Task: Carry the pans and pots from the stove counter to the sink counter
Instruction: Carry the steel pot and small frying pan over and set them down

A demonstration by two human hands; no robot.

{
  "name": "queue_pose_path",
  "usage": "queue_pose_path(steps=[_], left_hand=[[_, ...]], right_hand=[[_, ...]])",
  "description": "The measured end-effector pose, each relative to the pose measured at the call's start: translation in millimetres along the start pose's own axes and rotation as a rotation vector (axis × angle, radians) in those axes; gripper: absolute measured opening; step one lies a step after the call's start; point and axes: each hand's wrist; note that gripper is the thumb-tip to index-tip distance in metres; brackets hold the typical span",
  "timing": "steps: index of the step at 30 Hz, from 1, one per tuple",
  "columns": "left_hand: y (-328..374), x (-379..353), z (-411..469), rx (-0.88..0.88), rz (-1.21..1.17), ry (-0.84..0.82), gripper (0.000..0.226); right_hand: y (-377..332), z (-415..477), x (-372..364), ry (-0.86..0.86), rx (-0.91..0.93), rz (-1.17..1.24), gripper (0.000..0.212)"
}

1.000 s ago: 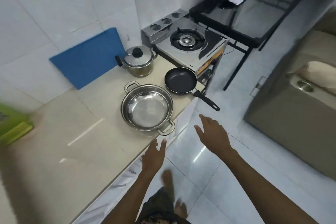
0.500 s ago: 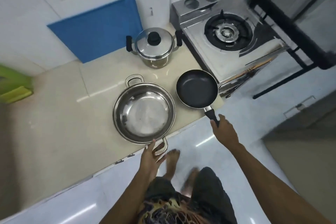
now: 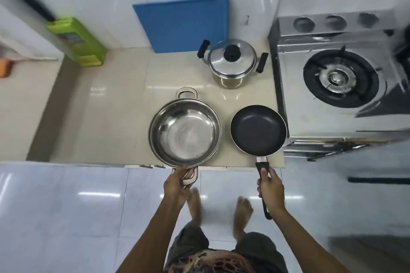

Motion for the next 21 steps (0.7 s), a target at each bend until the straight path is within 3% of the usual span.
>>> queue_pose_path(steps=[3, 9, 14, 19, 21], left_hand=[[-3, 17, -12, -0.035, -0.076, 0.064, 0.036], [9, 85, -39, -0.113, -0.276, 0.146, 0.038], [40, 148, -48, -0.175, -0.512, 0.240, 0.041], [77, 237, -47, -0.234, -0.666, 0.303, 0.018], [91, 283, -45, -0.264, -0.722, 0.325, 0.022]], right_hand=[[-7, -3, 7, -0.004, 0.094, -0.096, 0.023], [-41, -21, -18, -0.181, 0.322, -0.223, 0.020], [-85, -61, -87, -0.306, 0.474, -0.278, 0.024], [-116, -137, -172, -0.392, 0.593, -0.299, 0.024], [-126, -175, -210, -0.425, 0.640, -0.303, 0.023]])
Point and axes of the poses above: each hand's wrist, its own z-axis towards the middle knuckle, its own x-axis out of the back of the hand, y = z × x, and after that the axes turned 8 degrees about y, right-handed
